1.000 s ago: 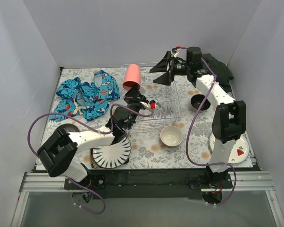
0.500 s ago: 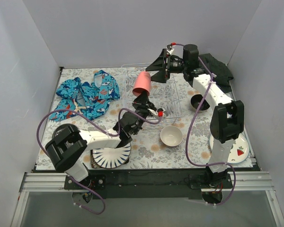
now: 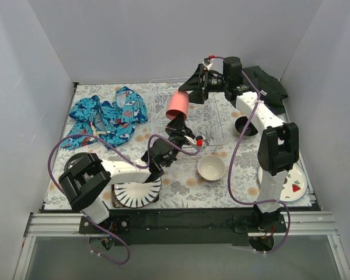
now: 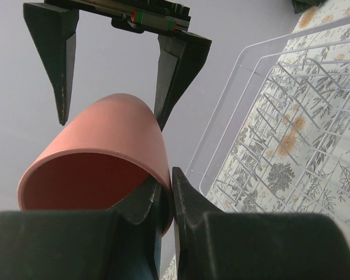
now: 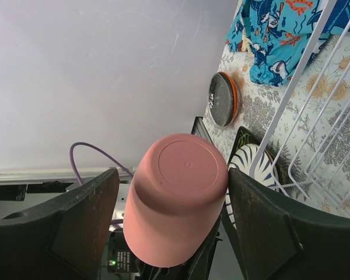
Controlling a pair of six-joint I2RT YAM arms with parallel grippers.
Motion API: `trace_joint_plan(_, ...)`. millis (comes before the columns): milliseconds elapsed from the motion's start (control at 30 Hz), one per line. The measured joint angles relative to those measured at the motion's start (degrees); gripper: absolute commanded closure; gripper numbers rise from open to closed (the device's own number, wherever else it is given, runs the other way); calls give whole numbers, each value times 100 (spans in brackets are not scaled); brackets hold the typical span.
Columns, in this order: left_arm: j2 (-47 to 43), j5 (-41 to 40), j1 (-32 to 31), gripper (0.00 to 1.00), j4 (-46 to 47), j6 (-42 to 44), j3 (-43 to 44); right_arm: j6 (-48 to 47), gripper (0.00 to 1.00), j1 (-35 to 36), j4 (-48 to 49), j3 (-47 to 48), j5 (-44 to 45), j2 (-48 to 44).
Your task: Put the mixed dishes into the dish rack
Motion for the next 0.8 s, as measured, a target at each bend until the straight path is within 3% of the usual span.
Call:
trace_joint_plan(233, 22, 4, -2, 100, 74, 79, 11, -140, 39, 4, -118, 0, 48, 2)
trace_joint_plan(267, 31, 7, -2, 92, 74, 87, 11, -149, 41, 2, -136, 0, 61, 2)
trace_joint_plan(300, 37, 4, -2, 75, 76, 90, 11, -160, 45, 2, -146, 0, 68, 2)
trace_joint_plan(333, 42, 7, -4, 55, 74, 87, 11, -190, 47, 2, -162, 2, 76, 2)
trace_joint_plan(367, 46, 9, -4, 29, 59, 125, 11, -205, 52, 4, -168, 7, 79, 4)
trace_joint_plan(467, 46, 52, -11, 6, -9, 101, 24, -470, 57, 24, -214, 214, 96, 131)
trace_joint_plan(633, -173, 79, -28, 2, -560, -37, 9, -946, 58, 28, -245, 999, 321, 605)
trace_joint_plan(800, -1296, 181, -114, 2, -1613, -507, -315, -1569, 60, -17, -302, 1884, 699, 1078)
